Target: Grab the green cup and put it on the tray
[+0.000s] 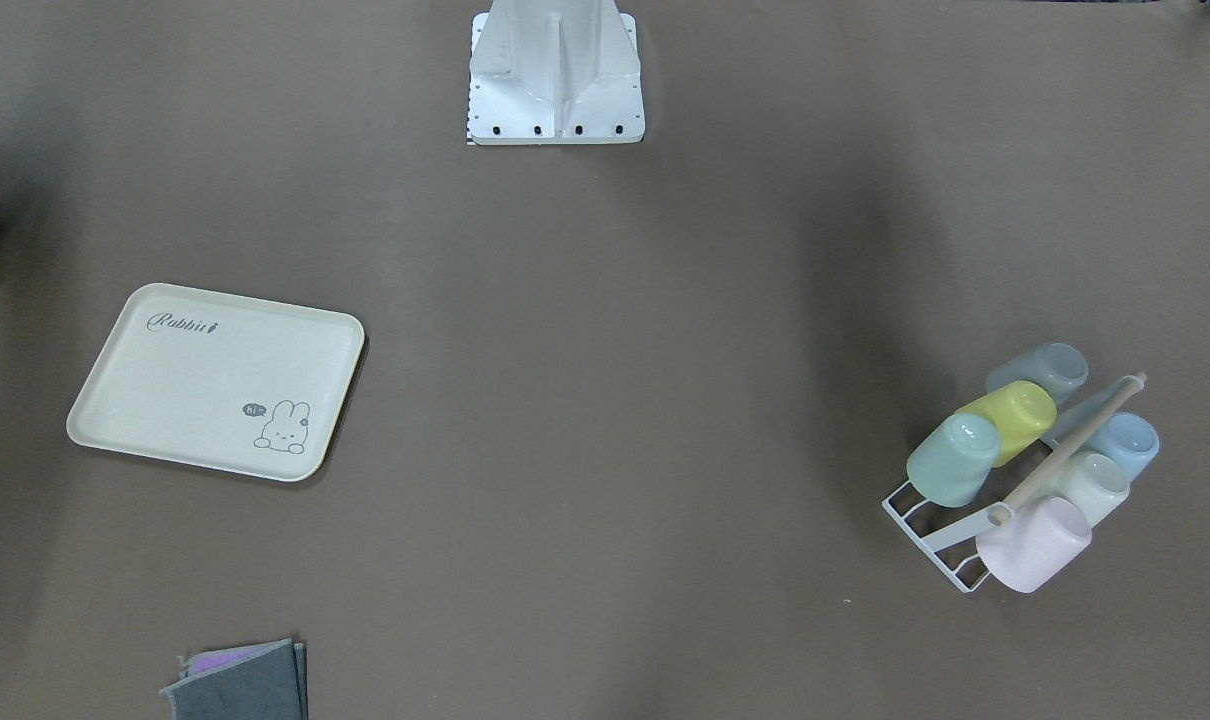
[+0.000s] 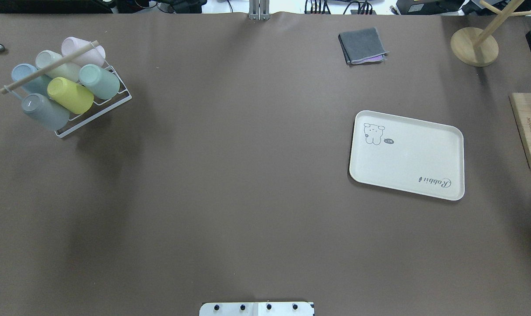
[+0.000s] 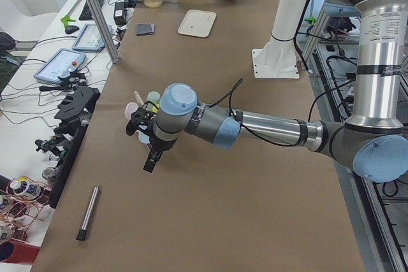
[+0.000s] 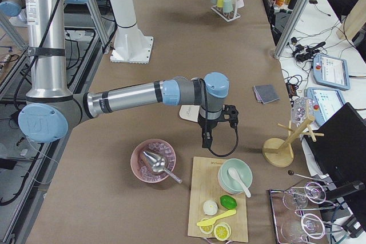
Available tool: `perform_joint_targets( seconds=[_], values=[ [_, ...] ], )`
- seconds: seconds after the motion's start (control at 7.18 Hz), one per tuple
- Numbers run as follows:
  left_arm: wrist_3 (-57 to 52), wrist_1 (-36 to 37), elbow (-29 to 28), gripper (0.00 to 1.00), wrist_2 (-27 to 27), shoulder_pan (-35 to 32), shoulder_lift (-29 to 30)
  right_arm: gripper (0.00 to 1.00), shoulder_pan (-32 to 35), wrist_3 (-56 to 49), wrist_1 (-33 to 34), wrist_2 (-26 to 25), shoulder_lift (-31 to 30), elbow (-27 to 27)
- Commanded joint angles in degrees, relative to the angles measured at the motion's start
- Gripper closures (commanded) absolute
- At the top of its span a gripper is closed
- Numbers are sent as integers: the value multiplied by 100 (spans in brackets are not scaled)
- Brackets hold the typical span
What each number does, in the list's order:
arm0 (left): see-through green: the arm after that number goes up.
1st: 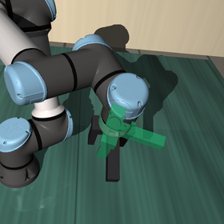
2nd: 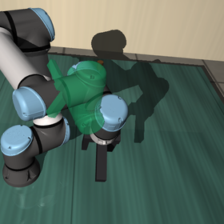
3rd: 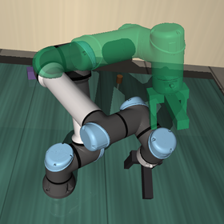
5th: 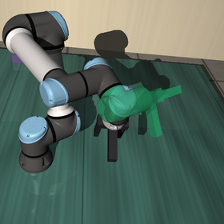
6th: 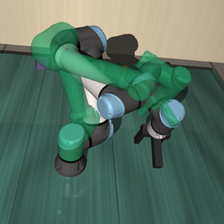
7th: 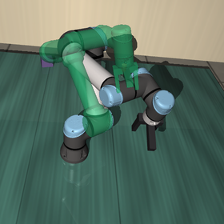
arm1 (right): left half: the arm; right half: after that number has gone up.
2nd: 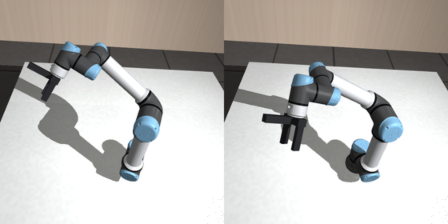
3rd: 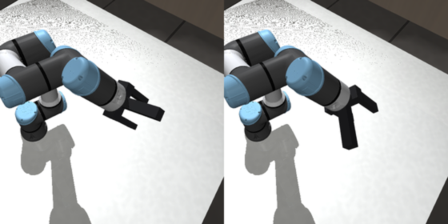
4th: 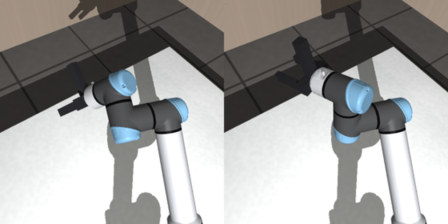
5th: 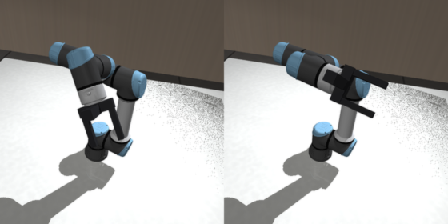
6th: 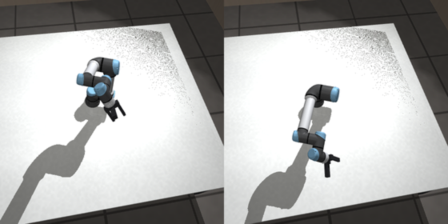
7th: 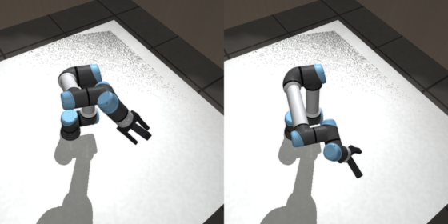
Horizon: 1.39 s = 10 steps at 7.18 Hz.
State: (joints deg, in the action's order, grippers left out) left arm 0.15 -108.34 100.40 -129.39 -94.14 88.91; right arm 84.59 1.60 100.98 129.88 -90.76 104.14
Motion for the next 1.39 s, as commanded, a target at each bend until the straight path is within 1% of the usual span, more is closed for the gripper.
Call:
perform_joint_targets(
  seconds=[0.0,0.14,0.28,0.42,0.56,0.7,0.84,0.98,1.11,1.25],
  values=[
    [11,-425,180,2,607,79,38,0,-4,7,1,11,-3,10],
    [-41,-425,303,2,756,193,82,0,5,-10,18,-33,-64,62],
    [-77,-408,626,2,1462,777,100,0,-56,-11,-51,-42,-169,63],
    [-77,-329,830,2,2000,1305,152,0,-213,16,-60,-7,-135,46],
    [-86,37,1014,2,2336,1562,344,0,-267,16,-60,63,-91,54],
    [-530,676,1260,2,2836,1896,607,0,-615,181,-69,72,-21,2],
    [-969,1631,1489,2,3432,2282,1106,0,-897,1009,-365,72,127,-207],
    [-991,2589,1517,2,3925,2782,1798,0,-1039,1514,-1142,46,190,-592],
    [-991,3442,1500,2,4583,3422,2423,0,-1354,2415,-2003,46,190,-953],
    [-1008,3868,1543,2,5086,3855,2646,0,-1705,3338,-3003,-41,173,-1200]
  ],
)
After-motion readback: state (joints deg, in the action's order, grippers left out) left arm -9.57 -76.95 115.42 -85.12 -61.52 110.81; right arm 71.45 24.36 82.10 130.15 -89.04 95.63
